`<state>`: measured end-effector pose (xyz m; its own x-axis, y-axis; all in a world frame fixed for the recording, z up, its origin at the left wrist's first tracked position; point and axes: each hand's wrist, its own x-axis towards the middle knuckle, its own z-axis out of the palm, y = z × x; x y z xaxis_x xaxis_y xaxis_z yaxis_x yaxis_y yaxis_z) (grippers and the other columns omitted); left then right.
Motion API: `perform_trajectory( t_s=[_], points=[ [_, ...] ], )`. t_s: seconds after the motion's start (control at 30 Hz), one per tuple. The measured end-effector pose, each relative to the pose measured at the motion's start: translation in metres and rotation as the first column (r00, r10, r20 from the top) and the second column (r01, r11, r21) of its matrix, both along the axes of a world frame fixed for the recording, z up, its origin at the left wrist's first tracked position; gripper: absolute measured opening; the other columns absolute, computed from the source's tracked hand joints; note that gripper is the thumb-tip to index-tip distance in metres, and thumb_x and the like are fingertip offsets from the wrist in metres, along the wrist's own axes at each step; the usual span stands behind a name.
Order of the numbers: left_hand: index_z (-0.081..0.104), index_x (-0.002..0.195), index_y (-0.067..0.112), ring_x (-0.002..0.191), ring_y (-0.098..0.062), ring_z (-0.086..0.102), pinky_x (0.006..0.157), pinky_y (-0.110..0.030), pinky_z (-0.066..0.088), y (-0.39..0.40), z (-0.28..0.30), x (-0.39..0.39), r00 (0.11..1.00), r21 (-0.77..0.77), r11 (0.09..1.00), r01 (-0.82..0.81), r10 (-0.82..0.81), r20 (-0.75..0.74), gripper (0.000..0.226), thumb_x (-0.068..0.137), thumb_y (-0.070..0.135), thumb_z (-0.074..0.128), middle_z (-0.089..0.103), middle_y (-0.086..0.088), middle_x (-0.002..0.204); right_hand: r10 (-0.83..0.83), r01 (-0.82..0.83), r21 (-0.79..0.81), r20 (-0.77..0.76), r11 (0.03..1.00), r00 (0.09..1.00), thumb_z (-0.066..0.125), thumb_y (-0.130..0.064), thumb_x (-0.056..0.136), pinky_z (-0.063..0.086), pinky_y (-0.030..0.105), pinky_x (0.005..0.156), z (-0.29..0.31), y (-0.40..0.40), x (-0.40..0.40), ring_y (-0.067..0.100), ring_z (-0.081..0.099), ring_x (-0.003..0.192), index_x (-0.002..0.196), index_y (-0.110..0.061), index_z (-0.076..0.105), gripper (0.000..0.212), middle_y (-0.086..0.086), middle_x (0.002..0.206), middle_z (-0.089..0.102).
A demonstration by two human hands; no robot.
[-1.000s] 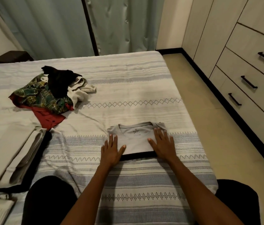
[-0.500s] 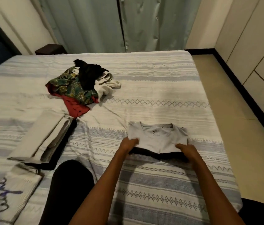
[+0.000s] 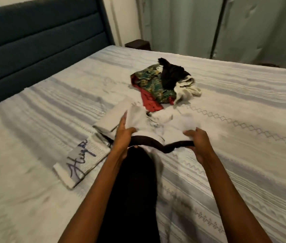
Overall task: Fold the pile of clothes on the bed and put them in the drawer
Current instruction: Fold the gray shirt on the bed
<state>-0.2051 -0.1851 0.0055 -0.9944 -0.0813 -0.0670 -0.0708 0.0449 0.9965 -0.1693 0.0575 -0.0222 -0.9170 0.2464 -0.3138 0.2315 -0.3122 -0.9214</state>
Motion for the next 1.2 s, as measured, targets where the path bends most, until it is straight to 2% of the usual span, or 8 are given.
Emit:
perform_trajectory(
  t_s=[0.1, 0.3, 0.4, 0.57, 0.73, 0.9, 1.07, 1.2],
  points=[
    [0.027, 0.154, 0.042, 0.138, -0.008, 0.04, 0.102, -0.024, 0.048, -0.078, 0.0, 0.024, 0.969, 0.063, 0.978, -0.197, 0.204, -0.138, 0.07, 0.1, 0.006, 0.052, 0.029, 0.019, 0.156, 0.149, -0.148, 0.032, -0.053, 0.988, 0.987, 0.061, 0.003, 0.084, 0.056, 0.041, 0.076, 0.024, -0.072, -0.032, 0.027, 0.07, 0.082, 0.09, -0.009, 0.07, 0.017, 0.007, 0.085, 0.073],
    [0.04, 0.147, 0.042, 0.14, 0.002, 0.035, 0.11, -0.02, 0.035, -0.184, -0.041, 0.07, 0.851, 0.05, 0.862, -0.505, 0.507, -0.14, 0.051, 0.105, 0.016, 0.048, 0.036, 0.024, 0.153, 0.469, -0.494, 0.248, 0.153, 0.834, 0.87, 0.061, -0.005, 0.089, 0.056, 0.048, 0.085, 0.018, -0.203, -0.075, 0.04, 0.067, 0.096, 0.096, -0.006, 0.068, 0.01, 0.015, 0.096, 0.069],
    [0.047, 0.144, 0.041, 0.142, -0.004, 0.036, 0.116, -0.029, 0.032, -0.218, -0.066, 0.082, 0.81, 0.036, 0.812, -0.582, 0.583, -0.067, 0.051, 0.103, 0.01, 0.048, 0.041, 0.019, 0.152, 0.568, -0.607, 0.365, 0.222, 0.706, 0.793, 0.059, -0.005, 0.093, 0.051, 0.036, 0.074, 0.005, -0.251, -0.088, 0.03, 0.06, 0.086, 0.109, -0.004, 0.057, 0.016, 0.012, 0.096, 0.06],
    [0.039, 0.148, 0.044, 0.139, 0.005, 0.033, 0.11, -0.02, 0.034, -0.251, -0.075, 0.081, 0.726, 0.015, 0.731, -0.682, 0.679, -0.104, 0.054, 0.104, 0.014, 0.048, 0.034, 0.027, 0.153, 0.662, -0.676, 0.319, 0.169, 0.665, 0.731, 0.053, -0.004, 0.095, 0.056, 0.046, 0.084, -0.014, -0.307, -0.116, 0.036, 0.062, 0.102, 0.141, -0.014, 0.052, 0.047, 0.013, 0.118, 0.064],
    [0.019, 0.157, 0.035, 0.148, -0.012, 0.024, 0.119, -0.036, 0.028, -0.282, -0.129, 0.071, 0.814, -0.304, 0.779, -0.548, 0.581, 0.02, 0.068, 0.102, 0.018, 0.054, 0.023, 0.016, 0.16, 0.675, -0.671, 0.636, 0.305, 0.38, 0.672, 0.046, -0.014, 0.094, 0.052, 0.041, 0.089, -0.052, -0.31, -0.134, 0.033, 0.06, 0.108, 0.133, -0.008, 0.053, 0.04, 0.013, 0.125, 0.062],
    [0.054, 0.139, 0.019, 0.141, -0.029, 0.038, 0.114, -0.044, 0.031, -0.265, -0.164, 0.071, 0.795, -0.645, 0.586, -0.49, 0.604, -0.054, 0.042, 0.098, 0.019, 0.06, 0.043, -0.011, 0.152, 0.701, -0.642, 0.755, 0.389, 0.129, 0.598, 0.048, -0.025, 0.098, 0.052, 0.039, 0.09, -0.092, -0.291, -0.122, 0.03, 0.059, 0.113, 0.131, -0.007, 0.054, 0.038, 0.009, 0.125, 0.061],
    [0.061, 0.129, 0.022, 0.128, -0.008, 0.047, 0.109, -0.03, 0.037, -0.221, -0.14, 0.035, 0.891, -0.585, 0.676, -0.449, 0.389, -0.235, 0.034, 0.099, 0.034, 0.049, 0.056, 0.007, 0.135, 0.676, -0.361, 0.91, 0.135, 0.205, 0.724, 0.05, -0.032, 0.1, 0.053, 0.038, 0.083, -0.08, -0.271, -0.12, 0.025, 0.064, 0.108, 0.131, -0.021, 0.062, 0.036, 0.002, 0.124, 0.065],
    [0.06, 0.125, 0.026, 0.121, 0.003, 0.049, 0.102, -0.016, 0.035, -0.167, -0.099, -0.022, 0.924, -0.476, 0.805, -0.354, 0.223, -0.311, 0.03, 0.101, 0.035, 0.047, 0.058, 0.014, 0.128, 0.556, -0.185, 0.865, -0.125, 0.467, 0.821, 0.053, -0.039, 0.101, 0.055, 0.031, 0.074, -0.061, -0.225, -0.138, 0.007, 0.068, 0.087, 0.115, -0.032, 0.072, 0.024, -0.012, 0.107, 0.073]
  ],
)
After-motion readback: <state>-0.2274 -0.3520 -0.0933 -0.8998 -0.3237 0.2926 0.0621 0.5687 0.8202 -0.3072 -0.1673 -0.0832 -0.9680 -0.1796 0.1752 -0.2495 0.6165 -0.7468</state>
